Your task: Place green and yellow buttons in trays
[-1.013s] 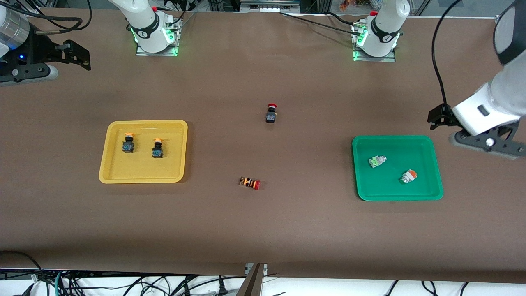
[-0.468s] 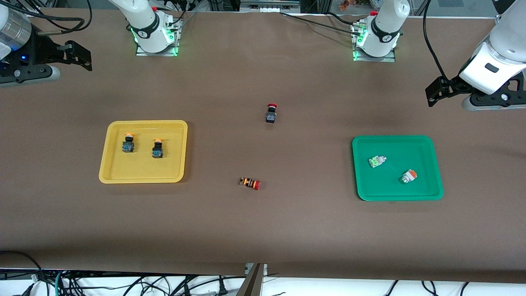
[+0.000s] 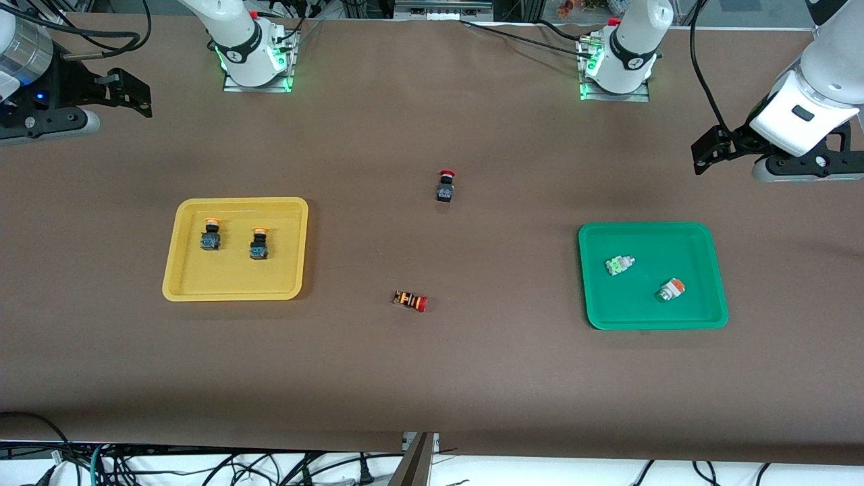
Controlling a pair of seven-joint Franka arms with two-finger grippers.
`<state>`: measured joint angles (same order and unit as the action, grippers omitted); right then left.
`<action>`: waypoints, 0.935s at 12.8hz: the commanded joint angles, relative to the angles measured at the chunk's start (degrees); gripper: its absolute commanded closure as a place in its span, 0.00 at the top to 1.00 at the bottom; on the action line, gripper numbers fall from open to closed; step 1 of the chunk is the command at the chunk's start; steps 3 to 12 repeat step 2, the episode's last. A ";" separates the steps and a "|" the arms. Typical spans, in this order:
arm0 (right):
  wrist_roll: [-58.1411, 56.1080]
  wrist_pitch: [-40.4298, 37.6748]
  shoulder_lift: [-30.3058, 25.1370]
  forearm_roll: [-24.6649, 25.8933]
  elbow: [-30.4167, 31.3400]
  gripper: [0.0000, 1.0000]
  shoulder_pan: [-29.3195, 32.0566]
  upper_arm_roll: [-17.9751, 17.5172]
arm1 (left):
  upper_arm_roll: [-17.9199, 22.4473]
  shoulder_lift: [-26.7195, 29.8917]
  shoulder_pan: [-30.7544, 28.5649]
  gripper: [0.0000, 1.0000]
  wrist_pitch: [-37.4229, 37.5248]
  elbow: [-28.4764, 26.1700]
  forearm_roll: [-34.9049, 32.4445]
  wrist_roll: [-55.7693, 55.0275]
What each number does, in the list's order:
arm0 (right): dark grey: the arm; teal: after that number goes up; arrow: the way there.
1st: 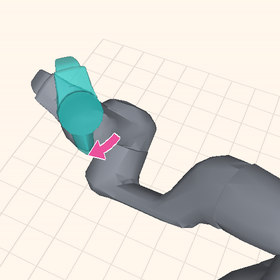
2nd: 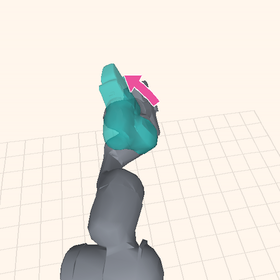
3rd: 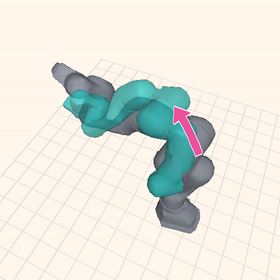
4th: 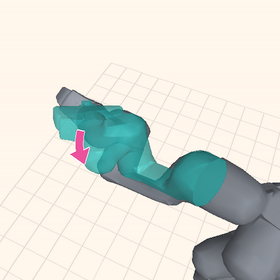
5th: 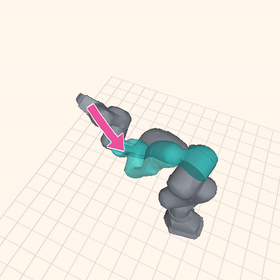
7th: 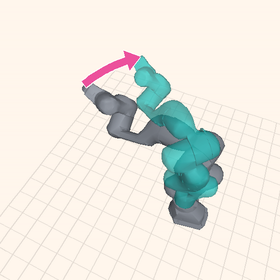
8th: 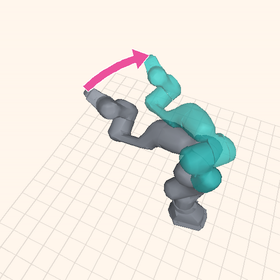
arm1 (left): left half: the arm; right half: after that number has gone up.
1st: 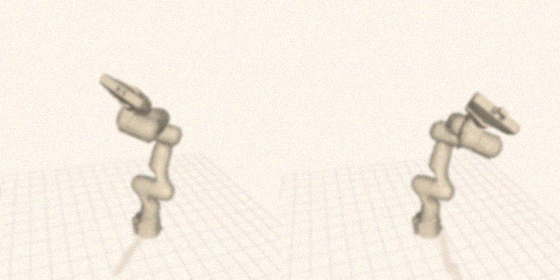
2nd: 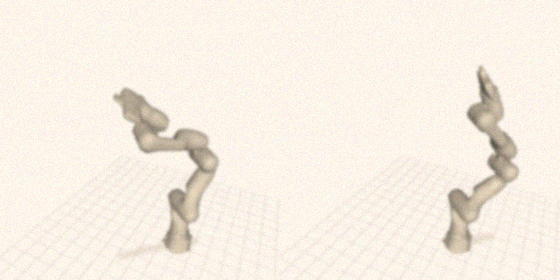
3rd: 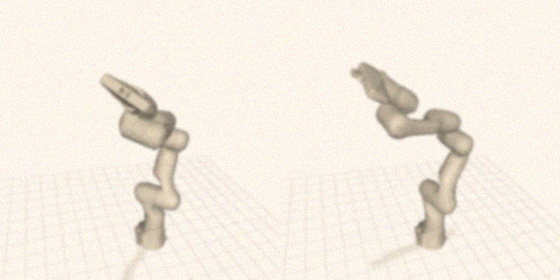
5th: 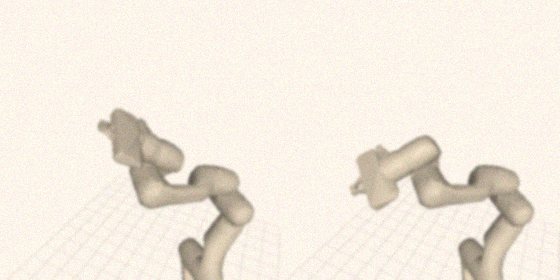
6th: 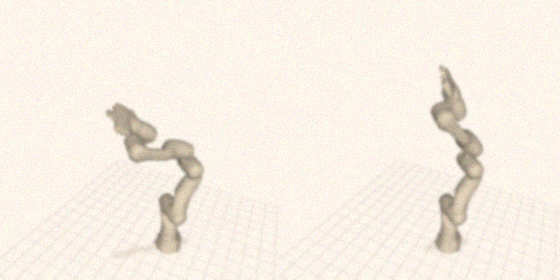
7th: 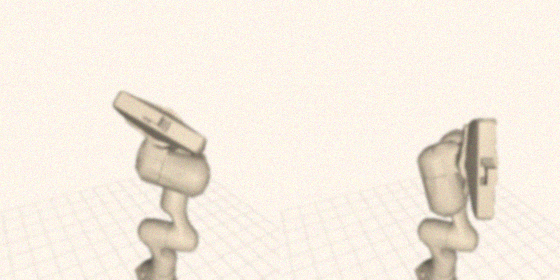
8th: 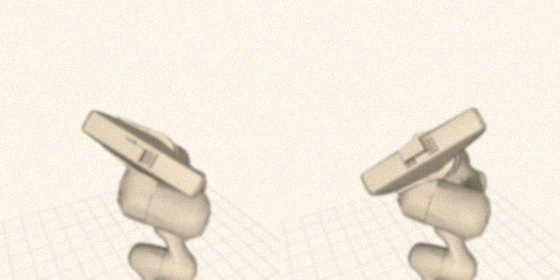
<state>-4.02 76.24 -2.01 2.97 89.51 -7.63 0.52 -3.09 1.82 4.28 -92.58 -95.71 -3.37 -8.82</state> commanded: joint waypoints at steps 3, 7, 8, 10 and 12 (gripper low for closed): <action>1.20 -1.01 0.51 0.46 -1.44 1.00 0.16 -0.35 | 0.01 -0.32 0.11 1.00 1.00 1.22 1.18 1.62; 1.20 -1.01 0.51 0.46 -1.44 1.00 0.16 -0.35 | 0.01 -0.32 0.11 1.00 1.00 1.22 1.18 1.62; 1.20 -1.01 0.51 0.46 -1.44 1.00 0.16 -0.35 | 0.01 -0.32 0.11 1.00 1.00 1.22 1.18 1.62; 1.20 -1.01 0.51 0.46 -1.44 1.00 0.16 -0.35 | 0.01 -0.32 0.11 1.00 1.00 1.22 1.18 1.62; 1.20 -1.01 0.51 0.46 -1.44 1.00 0.16 -0.35 | 0.01 -0.32 0.11 1.00 1.00 1.22 1.18 1.62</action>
